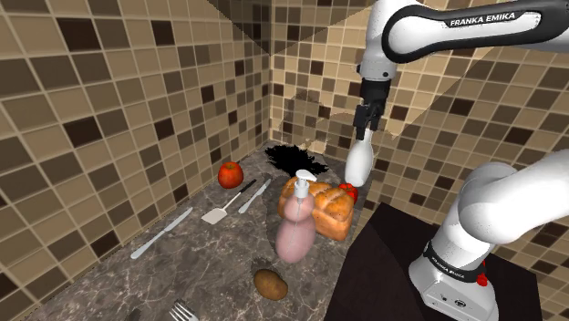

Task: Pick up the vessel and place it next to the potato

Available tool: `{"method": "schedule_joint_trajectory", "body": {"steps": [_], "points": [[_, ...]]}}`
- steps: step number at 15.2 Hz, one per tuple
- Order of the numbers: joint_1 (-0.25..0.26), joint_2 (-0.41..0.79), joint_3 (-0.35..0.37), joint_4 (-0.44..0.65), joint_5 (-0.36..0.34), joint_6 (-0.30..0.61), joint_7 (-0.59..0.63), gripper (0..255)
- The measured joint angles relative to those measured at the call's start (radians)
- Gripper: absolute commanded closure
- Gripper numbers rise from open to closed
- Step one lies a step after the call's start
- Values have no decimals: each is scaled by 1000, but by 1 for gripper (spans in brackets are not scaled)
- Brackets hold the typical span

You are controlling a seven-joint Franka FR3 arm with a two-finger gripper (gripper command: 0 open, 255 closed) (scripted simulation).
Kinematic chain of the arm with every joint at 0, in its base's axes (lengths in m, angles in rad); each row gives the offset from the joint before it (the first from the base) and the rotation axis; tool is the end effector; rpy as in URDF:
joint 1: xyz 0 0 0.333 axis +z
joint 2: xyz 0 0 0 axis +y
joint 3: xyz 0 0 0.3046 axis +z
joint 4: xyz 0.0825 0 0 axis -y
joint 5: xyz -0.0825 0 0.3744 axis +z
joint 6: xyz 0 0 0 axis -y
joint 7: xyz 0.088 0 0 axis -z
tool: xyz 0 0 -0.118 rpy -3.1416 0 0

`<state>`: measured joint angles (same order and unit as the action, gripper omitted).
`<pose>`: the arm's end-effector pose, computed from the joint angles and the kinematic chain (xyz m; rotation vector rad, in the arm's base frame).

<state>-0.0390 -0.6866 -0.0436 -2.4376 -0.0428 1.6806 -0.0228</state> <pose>0.3318 -0.0337 0.5108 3.1275 -0.0669 -0.1117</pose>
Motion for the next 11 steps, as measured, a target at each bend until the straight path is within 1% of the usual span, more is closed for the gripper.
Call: {"method": "schedule_joint_trajectory", "body": {"steps": [3,7,11], "points": [[-27,57,-62,15,-40,45,-72,0],[-51,145,-130,43,-75,110,-153,0],[-76,252,-208,100,-100,168,-250,0]]}}
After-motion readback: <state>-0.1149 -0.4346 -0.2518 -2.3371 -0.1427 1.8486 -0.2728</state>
